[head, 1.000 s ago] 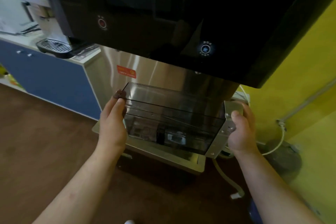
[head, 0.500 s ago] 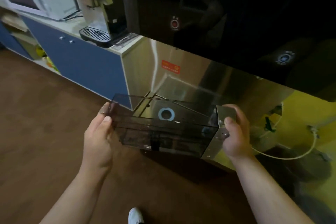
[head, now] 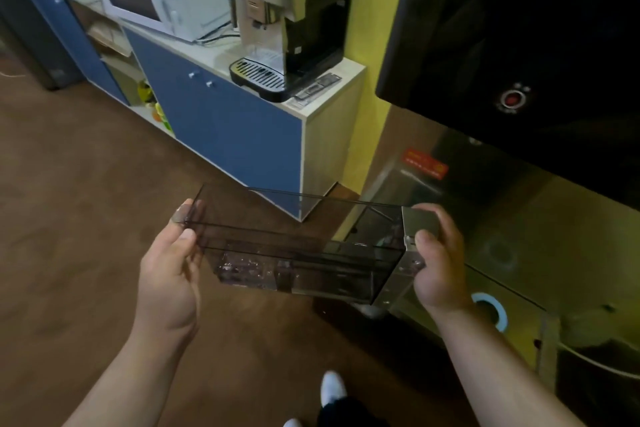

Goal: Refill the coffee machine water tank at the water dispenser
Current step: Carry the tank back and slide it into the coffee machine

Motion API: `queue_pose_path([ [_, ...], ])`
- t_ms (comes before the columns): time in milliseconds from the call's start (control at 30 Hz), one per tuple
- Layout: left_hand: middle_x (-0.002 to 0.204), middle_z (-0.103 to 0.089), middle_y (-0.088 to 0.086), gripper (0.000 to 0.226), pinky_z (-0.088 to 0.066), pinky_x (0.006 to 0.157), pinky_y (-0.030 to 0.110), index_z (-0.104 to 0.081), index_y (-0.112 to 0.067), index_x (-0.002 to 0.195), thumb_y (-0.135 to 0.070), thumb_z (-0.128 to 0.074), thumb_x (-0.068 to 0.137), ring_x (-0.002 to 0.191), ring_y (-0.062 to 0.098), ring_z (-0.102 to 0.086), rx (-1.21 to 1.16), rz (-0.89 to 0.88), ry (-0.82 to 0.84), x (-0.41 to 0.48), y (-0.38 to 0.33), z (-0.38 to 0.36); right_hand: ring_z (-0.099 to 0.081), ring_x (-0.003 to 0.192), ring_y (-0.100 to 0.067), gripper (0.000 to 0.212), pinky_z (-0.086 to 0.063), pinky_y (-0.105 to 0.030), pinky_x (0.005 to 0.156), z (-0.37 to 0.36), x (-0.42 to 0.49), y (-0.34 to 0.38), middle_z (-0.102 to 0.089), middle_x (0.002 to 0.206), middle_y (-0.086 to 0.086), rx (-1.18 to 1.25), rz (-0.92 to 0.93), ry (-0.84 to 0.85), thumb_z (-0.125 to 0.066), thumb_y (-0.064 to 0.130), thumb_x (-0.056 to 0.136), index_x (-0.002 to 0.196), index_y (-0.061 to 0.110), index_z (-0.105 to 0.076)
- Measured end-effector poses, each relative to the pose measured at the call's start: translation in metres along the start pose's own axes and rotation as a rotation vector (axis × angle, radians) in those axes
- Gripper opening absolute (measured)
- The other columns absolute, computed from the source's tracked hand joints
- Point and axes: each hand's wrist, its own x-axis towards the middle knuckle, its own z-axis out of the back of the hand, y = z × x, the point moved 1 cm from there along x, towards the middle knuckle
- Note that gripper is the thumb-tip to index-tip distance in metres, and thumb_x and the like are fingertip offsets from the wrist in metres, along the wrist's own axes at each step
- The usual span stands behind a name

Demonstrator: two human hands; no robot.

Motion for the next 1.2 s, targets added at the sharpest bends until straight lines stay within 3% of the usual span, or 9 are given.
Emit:
queue_pose_path([
  [133,0.106,-0.077,-0.011,0.063,-0.044,0.106,0.027,-0.081,-0.037,0.094,-0.001,-0.03,0.102,0.111,0.005,-0.067,0.012,-0.048,-0.029,0.04,-0.009,0.011,-0.05,0.088,-0.055,0.03,-0.046,-0.064,0.062,-0.039,0.038,-0.012,-0.052,0.097,-0.025,-0.014,-0.104,0.029,-0.053,0.041,0.066,0.094,0.035,-0.06],
  [233,0.118,-0.073,-0.006,0.047,-0.039,0.113,0.035,-0.081,-0.039,0.095,-0.014,-0.042,0.091,0.123,0.012,-0.061,0.099,-0.081,-0.056,0.078,-0.018,0.019,-0.063,0.087,-0.028,0.027,-0.053,-0.046,0.062,-0.07,0.073,-0.023,-0.054,0.095,-0.018,-0.072,-0.12,0.058,-0.054,0.036,0.068,0.094,0.032,-0.058],
  [367,0.129,-0.059,0.005,0.022,-0.038,0.112,0.039,-0.069,-0.062,0.099,-0.063,-0.053,0.085,0.129,0.03,-0.054,0.497,-0.183,-0.022,0.136,-0.035,0.025,-0.055,0.069,-0.027,0.028,-0.045,-0.038,0.055,-0.113,0.124,-0.041,-0.055,0.083,-0.015,-0.017,-0.067,0.106,-0.049,0.037,0.065,0.091,0.029,-0.056],
  [533,0.131,-0.064,-0.005,0.038,-0.035,0.112,0.027,-0.078,-0.033,0.104,-0.018,-0.045,0.092,0.113,0.002,-0.06,0.157,-0.067,-0.092,0.22,-0.032,0.019,-0.053,0.066,-0.007,0.024,-0.043,-0.024,0.055,-0.153,0.192,-0.065,-0.061,0.074,0.009,-0.008,-0.022,0.088,-0.047,0.021,0.071,0.092,0.024,-0.056],
  [600,0.124,-0.067,-0.007,0.04,-0.038,0.107,0.025,-0.078,-0.032,0.104,-0.015,-0.043,0.094,0.113,0.003,-0.06,0.142,-0.048,-0.093,0.249,-0.034,0.015,-0.053,0.066,-0.011,0.024,-0.043,-0.026,0.055,-0.167,0.217,-0.069,-0.06,0.075,0.006,-0.008,-0.013,0.107,-0.049,0.031,0.068,0.091,0.029,-0.058],
  [800,0.119,-0.07,-0.007,0.041,-0.047,0.094,0.012,-0.071,-0.021,0.11,-0.005,-0.034,0.102,0.112,0.002,-0.064,0.09,-0.049,-0.087,0.332,-0.035,-0.006,-0.055,0.065,-0.004,0.031,-0.044,-0.02,0.054,-0.203,0.285,-0.078,-0.061,0.074,0.008,0.003,0.005,0.102,-0.048,0.033,0.068,0.093,0.015,-0.053],
  [1000,0.104,-0.076,-0.016,0.062,-0.051,0.089,0.012,-0.082,-0.033,0.09,0.001,-0.032,0.102,0.102,-0.004,-0.068,0.095,0.042,-0.055,0.413,-0.038,-0.025,-0.052,0.071,-0.03,0.026,-0.041,-0.042,0.061,-0.226,0.334,-0.102,-0.056,0.079,-0.008,0.041,-0.067,0.026,-0.051,0.035,0.073,0.095,0.021,-0.058],
  [1133,0.101,-0.076,-0.015,0.047,-0.047,0.094,0.019,-0.077,-0.021,0.097,-0.002,-0.034,0.103,0.099,-0.003,-0.066,0.099,0.11,-0.029,0.474,-0.033,-0.032,-0.048,0.075,-0.04,0.027,-0.039,-0.052,0.063,-0.248,0.368,-0.115,-0.05,0.083,-0.026,0.048,-0.118,-0.069,-0.053,0.033,0.071,0.096,0.024,-0.059],
  [1200,0.101,-0.076,-0.01,0.043,-0.049,0.095,0.02,-0.077,-0.016,0.099,-0.005,-0.036,0.103,0.1,0.001,-0.067,0.09,0.155,0.016,0.507,-0.033,-0.035,-0.05,0.076,-0.039,0.023,-0.04,-0.05,0.064,-0.262,0.386,-0.121,-0.052,0.084,-0.024,0.067,-0.138,-0.136,-0.053,0.027,0.072,0.093,0.027,-0.061],
])
